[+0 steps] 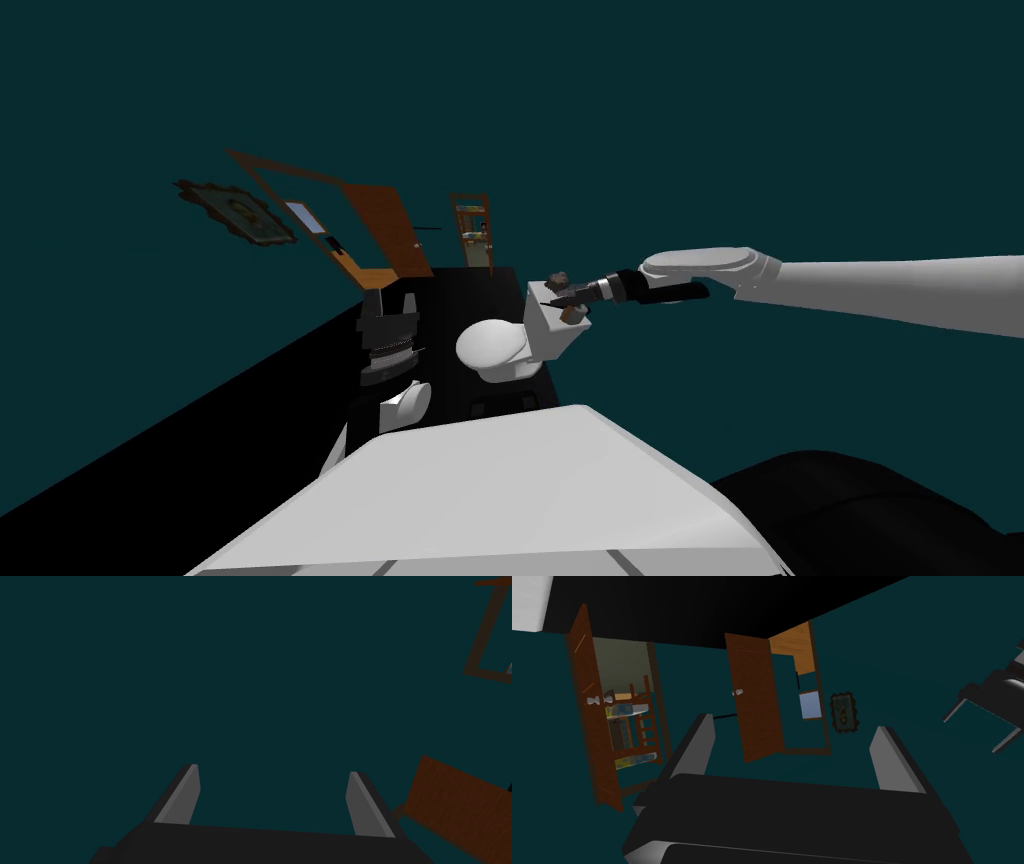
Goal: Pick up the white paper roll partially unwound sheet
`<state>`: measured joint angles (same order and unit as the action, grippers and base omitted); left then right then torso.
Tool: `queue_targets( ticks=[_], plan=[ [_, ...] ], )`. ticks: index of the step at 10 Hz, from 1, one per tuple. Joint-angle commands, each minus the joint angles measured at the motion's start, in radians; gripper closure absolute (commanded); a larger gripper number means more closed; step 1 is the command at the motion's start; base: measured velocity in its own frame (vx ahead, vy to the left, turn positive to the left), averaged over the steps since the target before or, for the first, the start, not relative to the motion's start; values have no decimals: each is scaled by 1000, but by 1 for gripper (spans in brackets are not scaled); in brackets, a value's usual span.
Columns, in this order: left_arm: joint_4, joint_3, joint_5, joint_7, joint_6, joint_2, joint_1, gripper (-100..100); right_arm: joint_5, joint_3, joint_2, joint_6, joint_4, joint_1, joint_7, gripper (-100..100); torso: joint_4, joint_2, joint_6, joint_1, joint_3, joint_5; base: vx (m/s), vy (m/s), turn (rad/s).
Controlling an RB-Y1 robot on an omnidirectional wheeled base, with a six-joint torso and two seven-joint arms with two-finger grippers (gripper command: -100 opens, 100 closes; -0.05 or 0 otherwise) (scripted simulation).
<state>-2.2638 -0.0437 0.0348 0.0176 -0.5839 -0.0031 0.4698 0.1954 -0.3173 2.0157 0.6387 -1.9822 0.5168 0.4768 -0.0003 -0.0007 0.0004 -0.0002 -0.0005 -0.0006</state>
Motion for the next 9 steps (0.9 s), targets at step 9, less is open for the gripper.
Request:
queue_targets(
  ticks=[9],
  plan=[
    [0,0,0,0,0,0,0,0,39,-62,270,0,123,98,30,-100,0,0,0,0,0,0,20,-10,-55]
  ],
)
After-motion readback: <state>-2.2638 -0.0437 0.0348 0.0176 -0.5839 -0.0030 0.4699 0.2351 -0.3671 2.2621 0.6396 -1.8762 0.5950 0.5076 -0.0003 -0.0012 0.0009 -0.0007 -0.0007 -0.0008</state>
